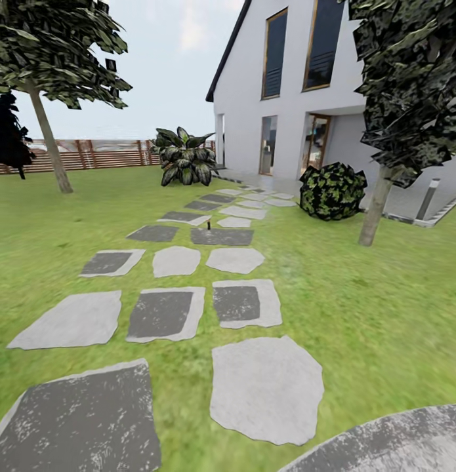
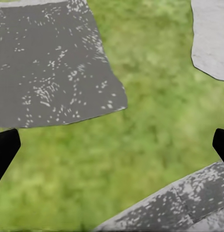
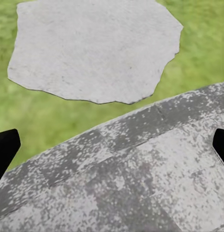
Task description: Pick up the pesticide atomizer in the garden and spray insectifuge to fully cover both potted plants in the garden.
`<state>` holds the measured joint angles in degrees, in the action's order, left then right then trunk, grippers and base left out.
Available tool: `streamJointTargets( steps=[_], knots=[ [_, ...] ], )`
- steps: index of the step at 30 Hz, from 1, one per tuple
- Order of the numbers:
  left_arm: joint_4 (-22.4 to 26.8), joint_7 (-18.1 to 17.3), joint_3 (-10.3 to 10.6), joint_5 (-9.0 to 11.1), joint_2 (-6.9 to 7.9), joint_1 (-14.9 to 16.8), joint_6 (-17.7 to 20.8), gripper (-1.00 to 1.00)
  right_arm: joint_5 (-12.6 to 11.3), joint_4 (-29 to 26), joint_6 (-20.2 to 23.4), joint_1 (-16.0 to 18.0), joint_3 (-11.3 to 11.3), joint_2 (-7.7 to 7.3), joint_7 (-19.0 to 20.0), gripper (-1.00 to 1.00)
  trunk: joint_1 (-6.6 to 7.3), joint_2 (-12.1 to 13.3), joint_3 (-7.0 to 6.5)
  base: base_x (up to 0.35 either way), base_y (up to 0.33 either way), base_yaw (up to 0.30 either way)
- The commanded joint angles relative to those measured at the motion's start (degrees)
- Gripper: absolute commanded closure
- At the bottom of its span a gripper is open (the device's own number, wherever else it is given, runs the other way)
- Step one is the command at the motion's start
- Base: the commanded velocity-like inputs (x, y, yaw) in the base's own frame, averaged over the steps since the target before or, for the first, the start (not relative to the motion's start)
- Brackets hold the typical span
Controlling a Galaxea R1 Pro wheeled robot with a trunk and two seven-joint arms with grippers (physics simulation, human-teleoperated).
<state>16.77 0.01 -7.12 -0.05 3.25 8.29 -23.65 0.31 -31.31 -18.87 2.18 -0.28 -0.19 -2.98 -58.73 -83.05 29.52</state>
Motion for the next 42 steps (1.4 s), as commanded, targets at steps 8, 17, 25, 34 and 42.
streamJointTargets(
  steps=[8,17,25,34,42],
  knots=[
    [-0.1,0.1,-0.2,0.6,0.08,0.0,-0.2,-1.0,0.0,0.0,0.0,0.0,0.4,0.01,-1.6,-1.0,-1.09,-2.0,0.95,0.0,0.0,0.175],
    [-0.1,0.2,-0.4,0.3,0.19,0.0,0.0,-1.0,0.0,0.1,0.0,0.0,0.5,0.08,-1.6,-1.0,-3.07,-5.6,2.77,0.0,0.0,-0.029],
    [-0.1,0.2,-0.5,0.2,0.29,0.0,0.1,-1.0,0.0,1.8,-0.2,0.0,0.5,0.1,-1.6,-1.0,-4.83,-8.9,4.21,0.0,0.0,0.0],
    [-0.1,0.2,-0.4,0.2,0.35,0.0,0.1,-1.0,-0.1,0.5,-0.1,0.0,0.5,0.42,-1.5,-1.0,-6.8,-12.5,5.83,0.0,0.0,0.0],
    [-0.1,0.1,-0.2,0.0,0.27,0.0,0.1,-1.0,0.1,-1.1,-0.1,0.0,0.5,0.07,-1.4,-1.0,-8.56,-15.7,7.26,0.0,0.0,0.0]
  ],
)
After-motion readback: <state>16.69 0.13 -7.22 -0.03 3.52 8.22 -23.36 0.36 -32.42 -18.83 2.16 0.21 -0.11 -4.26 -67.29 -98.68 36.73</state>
